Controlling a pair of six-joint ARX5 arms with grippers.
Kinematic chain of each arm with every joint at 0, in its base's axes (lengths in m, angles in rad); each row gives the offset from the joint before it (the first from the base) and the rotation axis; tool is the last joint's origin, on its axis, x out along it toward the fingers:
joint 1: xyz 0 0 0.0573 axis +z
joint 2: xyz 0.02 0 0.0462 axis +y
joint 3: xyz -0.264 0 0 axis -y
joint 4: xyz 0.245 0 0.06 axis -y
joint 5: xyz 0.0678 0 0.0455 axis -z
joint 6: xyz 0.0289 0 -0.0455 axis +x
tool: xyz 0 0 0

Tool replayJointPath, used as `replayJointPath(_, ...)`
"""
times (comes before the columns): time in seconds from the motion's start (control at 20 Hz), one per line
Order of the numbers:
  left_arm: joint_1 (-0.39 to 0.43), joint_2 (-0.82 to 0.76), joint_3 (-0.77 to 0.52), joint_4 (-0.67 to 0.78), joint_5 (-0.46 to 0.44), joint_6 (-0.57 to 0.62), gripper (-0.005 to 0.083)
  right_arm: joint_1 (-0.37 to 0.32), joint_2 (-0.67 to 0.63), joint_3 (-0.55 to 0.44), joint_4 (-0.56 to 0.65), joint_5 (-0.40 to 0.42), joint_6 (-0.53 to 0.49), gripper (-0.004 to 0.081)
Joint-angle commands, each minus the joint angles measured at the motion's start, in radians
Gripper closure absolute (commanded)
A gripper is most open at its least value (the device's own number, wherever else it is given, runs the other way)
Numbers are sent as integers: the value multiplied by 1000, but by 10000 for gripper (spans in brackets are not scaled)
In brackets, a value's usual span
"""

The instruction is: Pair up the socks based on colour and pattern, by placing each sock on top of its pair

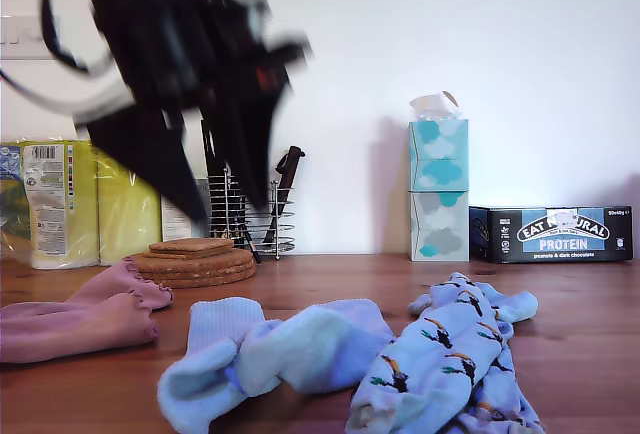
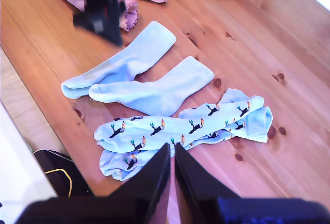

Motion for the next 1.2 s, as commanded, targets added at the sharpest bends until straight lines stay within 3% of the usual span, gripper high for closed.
replayJointPath(0.0,-2,-74,-89,41,-33,4,309,2,-2,-4,9,-1,0,783)
replayJointPath(0.3,-2,-503,-372,272,-52,116,312,2,0,-4,30,-2,0,783)
replayJointPath(0.55,-7,-706,-487,233,101,251,312,2,0,-4,30,-4,0,783)
replayJointPath(0.8,-80,-569,-489,165,167,414,312,2,-1,-4,34,-4,-3,783)
replayJointPath(1.15,-159,-195,-489,324,104,475,310,2,-1,-4,34,-4,-3,783)
